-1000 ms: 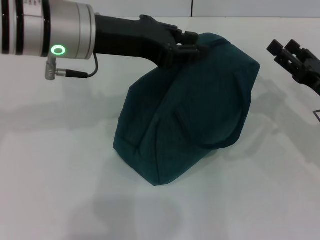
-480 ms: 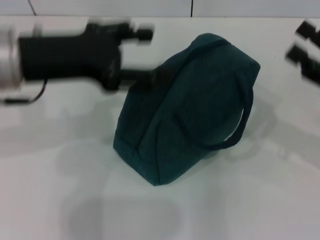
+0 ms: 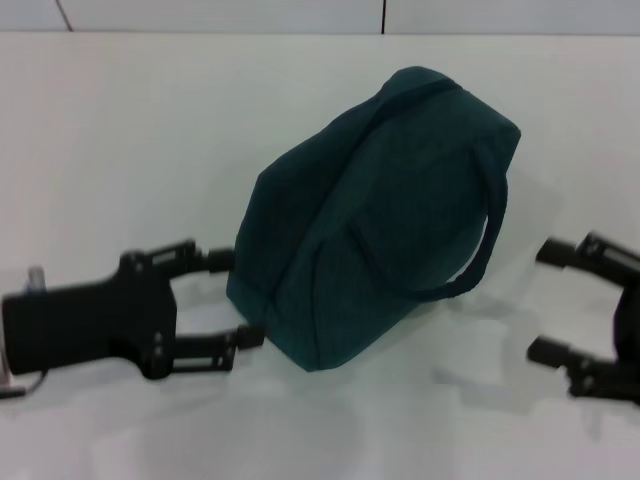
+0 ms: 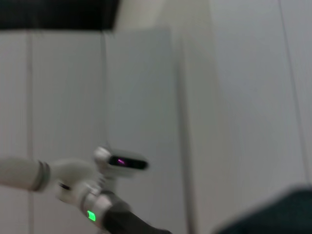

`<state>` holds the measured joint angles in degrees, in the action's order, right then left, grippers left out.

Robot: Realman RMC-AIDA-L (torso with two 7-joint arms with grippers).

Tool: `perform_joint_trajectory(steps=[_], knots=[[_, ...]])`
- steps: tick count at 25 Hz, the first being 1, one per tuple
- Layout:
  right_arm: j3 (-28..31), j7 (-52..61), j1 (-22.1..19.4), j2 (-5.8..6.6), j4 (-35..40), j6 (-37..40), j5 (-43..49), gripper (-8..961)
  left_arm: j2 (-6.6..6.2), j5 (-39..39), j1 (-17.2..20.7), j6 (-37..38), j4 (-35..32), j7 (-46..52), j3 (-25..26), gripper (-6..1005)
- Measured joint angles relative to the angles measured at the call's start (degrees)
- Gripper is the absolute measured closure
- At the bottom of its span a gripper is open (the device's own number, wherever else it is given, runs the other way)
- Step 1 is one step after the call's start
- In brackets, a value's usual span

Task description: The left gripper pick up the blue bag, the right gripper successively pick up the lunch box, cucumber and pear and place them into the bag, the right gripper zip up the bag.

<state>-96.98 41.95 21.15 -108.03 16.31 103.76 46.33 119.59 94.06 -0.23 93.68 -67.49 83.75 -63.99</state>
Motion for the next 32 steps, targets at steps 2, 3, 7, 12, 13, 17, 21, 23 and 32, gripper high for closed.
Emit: perform_joint_trajectory(steps=[2,3,7,12,13,17,21,23,32], knots=[[-0.2,-1.3,-1.4,-0.9,-0.2,-3.8,0.7,93,-0.11,1.5,-1.3,-0.1,7.6,-5.3,2.3,116],[-0.2,-1.7,-1.7,-1.23,-0.4,-5.5,1.1,93,-0.08,3.4,-2.3,-0.2,12.6,-9.6,4.3,116],[-0.1,-4.6,-2.3,-2.75,-2.3,-11.9,3.2,93,-0.07,7.2,-4.2,-0.5,20.7,-16.1,9.0,117],[-0.4,-7.5,-2.4,-3.93,-4.0,-16.1,3.8,93,-0.21,8.8,-4.8,-0.3,25.1,-20.1,12.5,118],[-0.5,-7.8,-2.4,-4.09,-4.2,-16.6,3.9,93,-0.17,8.8,-4.6,-0.3,25.2,-20.5,12.6,118],[-0.4,-8.3,-2.4,-4.46,-4.3,-17.1,5.0,93,-0.12,8.8,-4.4,0.0,25.3,-20.8,12.6,119],[-0.2,-8.3,-2.4,-4.64,-4.0,-17.1,5.1,93,-0.13,8.8,-4.3,0.2,25.4,-20.7,12.6,120],[-0.2,-8.3,-2.4,-4.7,-4.0,-17.0,5.1,93,-0.15,8.7,-4.3,0.6,25.4,-20.7,12.6,121],[-0.2,-8.4,-2.4,-5.04,-4.1,-17.1,5.1,93,-0.13,8.4,-4.7,1.1,25.5,-20.8,12.7,121]])
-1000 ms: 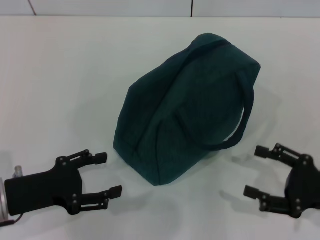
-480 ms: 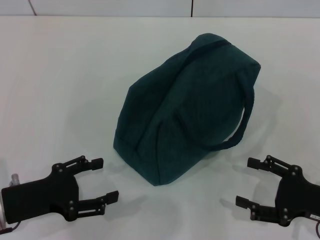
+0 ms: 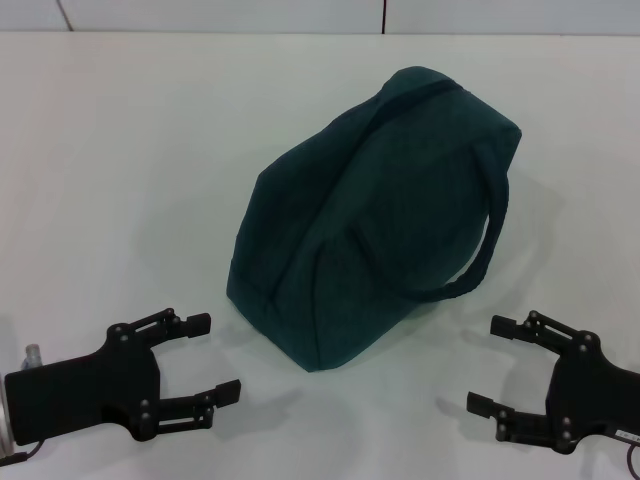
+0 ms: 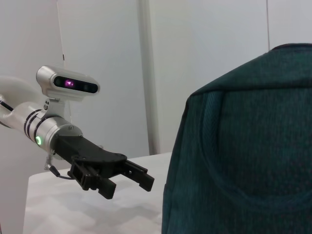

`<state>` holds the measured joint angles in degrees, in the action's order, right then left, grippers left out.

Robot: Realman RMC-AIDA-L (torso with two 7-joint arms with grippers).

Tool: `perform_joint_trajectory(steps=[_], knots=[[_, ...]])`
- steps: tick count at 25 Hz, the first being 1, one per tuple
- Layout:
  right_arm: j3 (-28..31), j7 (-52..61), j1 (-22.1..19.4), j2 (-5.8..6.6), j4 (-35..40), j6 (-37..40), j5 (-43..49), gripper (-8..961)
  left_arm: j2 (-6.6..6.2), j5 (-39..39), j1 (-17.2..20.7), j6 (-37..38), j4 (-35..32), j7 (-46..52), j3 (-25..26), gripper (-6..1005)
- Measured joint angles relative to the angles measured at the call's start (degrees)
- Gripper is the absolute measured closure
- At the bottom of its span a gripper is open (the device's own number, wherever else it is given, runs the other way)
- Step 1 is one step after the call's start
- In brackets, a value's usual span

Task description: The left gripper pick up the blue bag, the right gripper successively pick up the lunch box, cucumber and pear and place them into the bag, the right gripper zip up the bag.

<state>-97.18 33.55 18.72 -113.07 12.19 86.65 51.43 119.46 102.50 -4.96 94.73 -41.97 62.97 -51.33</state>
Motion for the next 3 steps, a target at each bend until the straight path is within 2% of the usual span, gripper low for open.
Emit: perform_joint_trajectory(steps=[3], knots=[[0.0,0.0,0.0,-0.09,0.0,0.0,0.0,93,-0.01,0.0,0.0,0.0,0.0,0.0,0.0,121]])
